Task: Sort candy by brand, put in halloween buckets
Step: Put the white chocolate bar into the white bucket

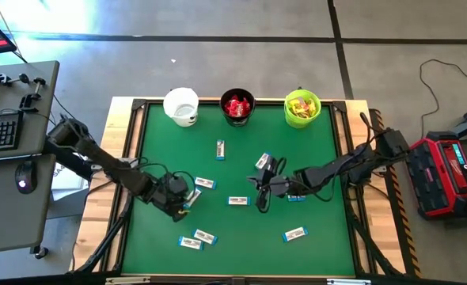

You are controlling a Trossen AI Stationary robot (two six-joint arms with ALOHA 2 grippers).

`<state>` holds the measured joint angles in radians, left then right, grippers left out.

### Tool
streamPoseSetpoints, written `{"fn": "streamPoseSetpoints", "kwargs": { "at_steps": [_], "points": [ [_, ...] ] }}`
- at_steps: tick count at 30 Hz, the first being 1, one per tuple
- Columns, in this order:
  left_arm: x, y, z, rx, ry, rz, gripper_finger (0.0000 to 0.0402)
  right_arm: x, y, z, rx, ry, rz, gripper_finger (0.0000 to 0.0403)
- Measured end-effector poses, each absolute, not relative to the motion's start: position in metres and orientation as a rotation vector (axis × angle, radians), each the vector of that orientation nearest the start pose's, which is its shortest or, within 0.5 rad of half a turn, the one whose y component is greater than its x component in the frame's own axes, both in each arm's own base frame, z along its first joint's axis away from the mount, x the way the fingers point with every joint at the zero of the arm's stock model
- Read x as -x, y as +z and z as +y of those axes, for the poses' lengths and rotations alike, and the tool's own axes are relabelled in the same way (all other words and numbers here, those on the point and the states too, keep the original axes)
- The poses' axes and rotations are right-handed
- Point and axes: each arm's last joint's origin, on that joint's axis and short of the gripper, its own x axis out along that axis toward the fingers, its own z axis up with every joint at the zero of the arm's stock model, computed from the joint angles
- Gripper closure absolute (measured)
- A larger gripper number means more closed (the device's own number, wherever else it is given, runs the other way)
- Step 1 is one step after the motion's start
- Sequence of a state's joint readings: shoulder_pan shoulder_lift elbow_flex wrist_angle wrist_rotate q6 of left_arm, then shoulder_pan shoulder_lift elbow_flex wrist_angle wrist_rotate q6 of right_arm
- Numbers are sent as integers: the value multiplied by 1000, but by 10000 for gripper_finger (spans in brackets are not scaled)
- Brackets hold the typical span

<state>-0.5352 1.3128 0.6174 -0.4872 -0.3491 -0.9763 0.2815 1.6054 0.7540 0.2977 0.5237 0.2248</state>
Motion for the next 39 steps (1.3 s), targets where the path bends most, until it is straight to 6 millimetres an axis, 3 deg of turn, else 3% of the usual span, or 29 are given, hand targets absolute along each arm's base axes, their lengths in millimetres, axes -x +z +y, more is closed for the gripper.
{"fn": "streamPoseSetpoints", "kwargs": {
  "at_steps": [25, 29, 36, 39],
  "points": [
    [-216, 136, -80, 397, 368, 1112, 284, -306, 174, 74, 44, -297, 477, 403],
    [-216, 136, -81, 391, 354, 1117, 303, -306, 174, 74, 44, -297, 477, 403],
    [-215, 136, -81, 374, 335, 1125, 383, -306, 174, 74, 45, -300, 476, 403],
    [-215, 136, -81, 360, 326, 1129, 397, -306, 174, 74, 46, -300, 476, 403]
  ]
}}
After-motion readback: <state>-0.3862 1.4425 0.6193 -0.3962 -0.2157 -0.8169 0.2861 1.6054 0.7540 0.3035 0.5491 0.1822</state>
